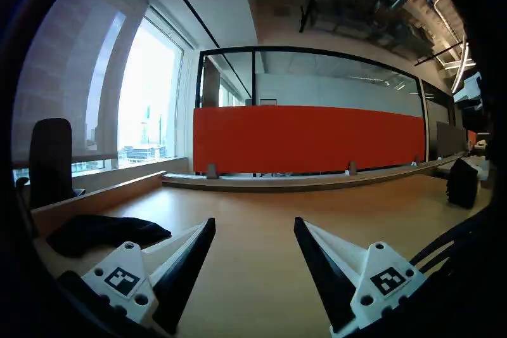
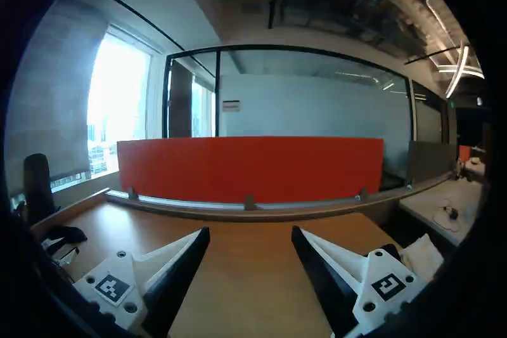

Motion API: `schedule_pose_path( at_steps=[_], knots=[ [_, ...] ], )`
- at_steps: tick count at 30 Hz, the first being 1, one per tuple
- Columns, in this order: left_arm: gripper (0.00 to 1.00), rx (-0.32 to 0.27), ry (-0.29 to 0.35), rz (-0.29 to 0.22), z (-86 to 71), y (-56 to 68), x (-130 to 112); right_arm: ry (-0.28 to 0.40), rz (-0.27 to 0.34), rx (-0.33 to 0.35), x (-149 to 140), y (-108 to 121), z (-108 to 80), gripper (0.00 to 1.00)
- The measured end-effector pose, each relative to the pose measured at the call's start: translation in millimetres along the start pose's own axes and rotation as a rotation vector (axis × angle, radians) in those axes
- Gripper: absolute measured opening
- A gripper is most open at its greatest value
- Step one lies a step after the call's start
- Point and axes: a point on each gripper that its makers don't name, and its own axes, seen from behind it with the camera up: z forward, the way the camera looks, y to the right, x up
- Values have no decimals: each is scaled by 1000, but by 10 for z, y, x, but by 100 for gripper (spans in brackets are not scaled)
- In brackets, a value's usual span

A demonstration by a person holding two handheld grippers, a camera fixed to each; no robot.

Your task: Fold towel

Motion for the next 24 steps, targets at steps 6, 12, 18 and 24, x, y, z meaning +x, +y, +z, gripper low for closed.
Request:
schedule_pose_path(
  at_steps=[6,12,18,24],
  knots=[
    [92,0,-2,2,0,4,-3,4,3,0,-13,2,0,100],
    [92,0,-2,4,-2,4,-5,16,6,-4,29,36,6,100],
    [92,0,-2,3,-2,3,-1,40,11,1,111,84,15,100],
    [92,0,-2,3,-1,1,-3,60,6,0,119,176,-9,100]
  ],
)
